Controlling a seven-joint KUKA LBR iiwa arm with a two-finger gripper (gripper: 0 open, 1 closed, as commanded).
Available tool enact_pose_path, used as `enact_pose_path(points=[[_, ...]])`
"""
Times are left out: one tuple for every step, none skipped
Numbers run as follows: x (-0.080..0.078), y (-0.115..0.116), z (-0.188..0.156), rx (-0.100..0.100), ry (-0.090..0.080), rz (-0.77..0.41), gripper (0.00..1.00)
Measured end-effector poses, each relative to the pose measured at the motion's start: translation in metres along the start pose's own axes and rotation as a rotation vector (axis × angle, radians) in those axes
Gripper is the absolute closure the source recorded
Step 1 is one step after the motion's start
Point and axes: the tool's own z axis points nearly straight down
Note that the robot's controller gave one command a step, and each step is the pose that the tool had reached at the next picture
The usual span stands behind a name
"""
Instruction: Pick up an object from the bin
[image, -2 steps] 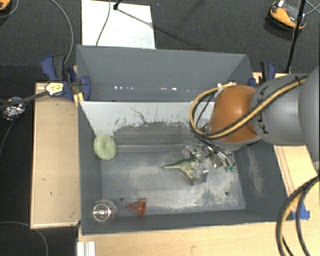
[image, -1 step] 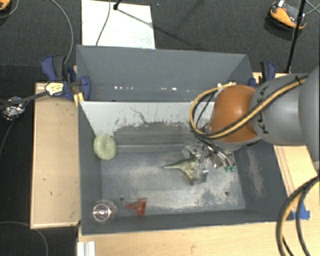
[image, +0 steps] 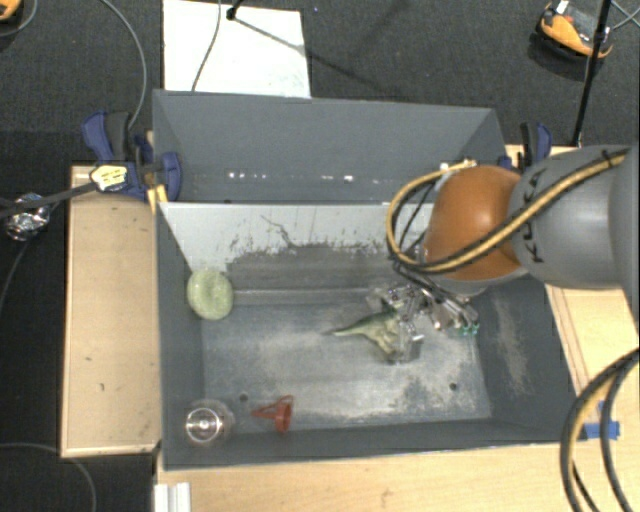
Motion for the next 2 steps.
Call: enact_pose_path(points=[[0.0000, 0.0000, -0.0001, 0.000, 0.000, -0.002, 1.00], [-0.0001, 0.0000, -0.0001, 0.000, 0.000, -0.003, 1.00]])
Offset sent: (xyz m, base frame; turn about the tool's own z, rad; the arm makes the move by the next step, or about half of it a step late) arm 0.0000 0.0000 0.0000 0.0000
